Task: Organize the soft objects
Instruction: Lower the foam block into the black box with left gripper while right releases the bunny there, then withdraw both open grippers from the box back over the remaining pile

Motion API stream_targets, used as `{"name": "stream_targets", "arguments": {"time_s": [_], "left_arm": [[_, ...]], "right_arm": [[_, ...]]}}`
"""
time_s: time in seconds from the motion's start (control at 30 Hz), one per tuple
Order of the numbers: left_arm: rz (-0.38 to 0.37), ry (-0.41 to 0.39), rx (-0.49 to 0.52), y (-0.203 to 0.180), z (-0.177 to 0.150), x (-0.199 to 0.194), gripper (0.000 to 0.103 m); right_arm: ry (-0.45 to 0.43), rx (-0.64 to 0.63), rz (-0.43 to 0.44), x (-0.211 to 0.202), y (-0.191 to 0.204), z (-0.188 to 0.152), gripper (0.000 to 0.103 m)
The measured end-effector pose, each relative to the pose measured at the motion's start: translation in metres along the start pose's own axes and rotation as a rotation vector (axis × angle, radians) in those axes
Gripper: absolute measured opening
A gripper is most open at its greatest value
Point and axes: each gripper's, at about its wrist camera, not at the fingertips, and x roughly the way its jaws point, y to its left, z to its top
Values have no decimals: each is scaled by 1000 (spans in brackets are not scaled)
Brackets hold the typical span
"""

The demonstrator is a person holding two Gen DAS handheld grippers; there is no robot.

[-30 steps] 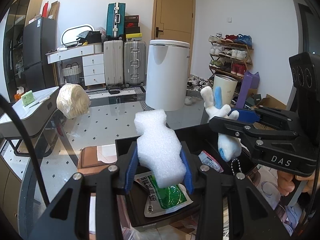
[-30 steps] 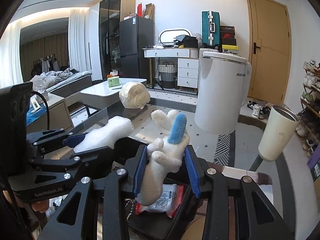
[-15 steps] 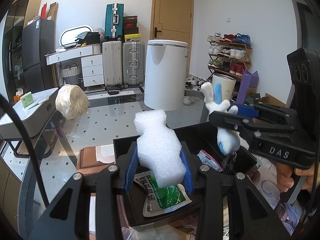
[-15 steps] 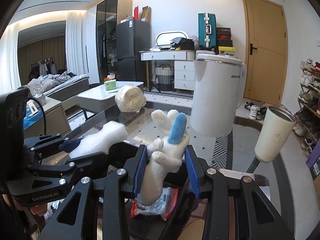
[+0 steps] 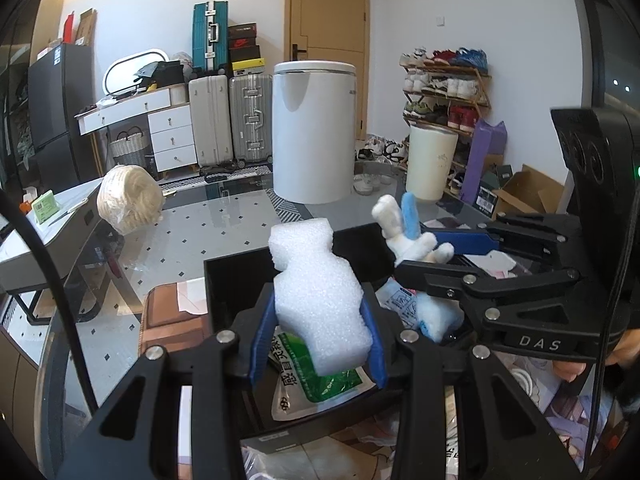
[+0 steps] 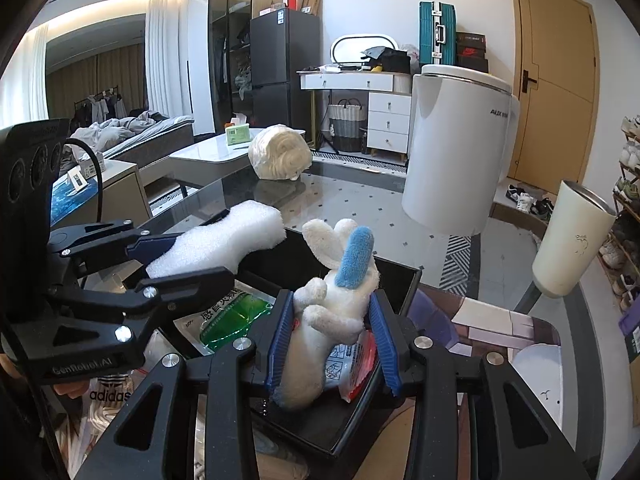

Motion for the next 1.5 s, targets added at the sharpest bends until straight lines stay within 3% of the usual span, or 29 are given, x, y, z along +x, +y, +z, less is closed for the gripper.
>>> {"name": "stream_targets", "arguments": {"time_s": [0.43, 0.67, 0.7, 0.8, 0.83, 0.9, 0.93, 1.13, 1.27, 1.5], "left_arm": [[-4, 46, -7, 1, -1, 4, 40], [-43, 23, -59, 8, 0, -9, 61], [-38, 21, -61, 8, 0, -12, 62], [-29, 14, -70, 9, -1, -22, 69], [-25, 9, -74, 9, -2, -26, 74], [-9, -15, -89, 10, -5, -35, 97], [1, -31, -96, 11, -7, -39, 100], [15, -55, -110, 14, -19, -59, 103], [22, -38, -133, 17, -28, -70, 103], [64, -16, -124, 15, -48, -87, 103]], "right_arm": [[38, 4, 31, 7, 4, -1, 39], [22, 29, 41, -3, -1, 5, 53], [17, 30, 36, -8, -1, 6, 58], [-5, 40, 5, -22, -2, 5, 91], [-19, 51, 0, -28, -3, 3, 95], [-57, 82, -3, -44, -6, -1, 99], [-63, 98, -3, -50, -7, -3, 102], [-45, 163, 27, -72, -9, -18, 102], [-31, 124, 20, -82, 6, -29, 102], [23, 169, 51, -85, 17, -50, 102]]}}
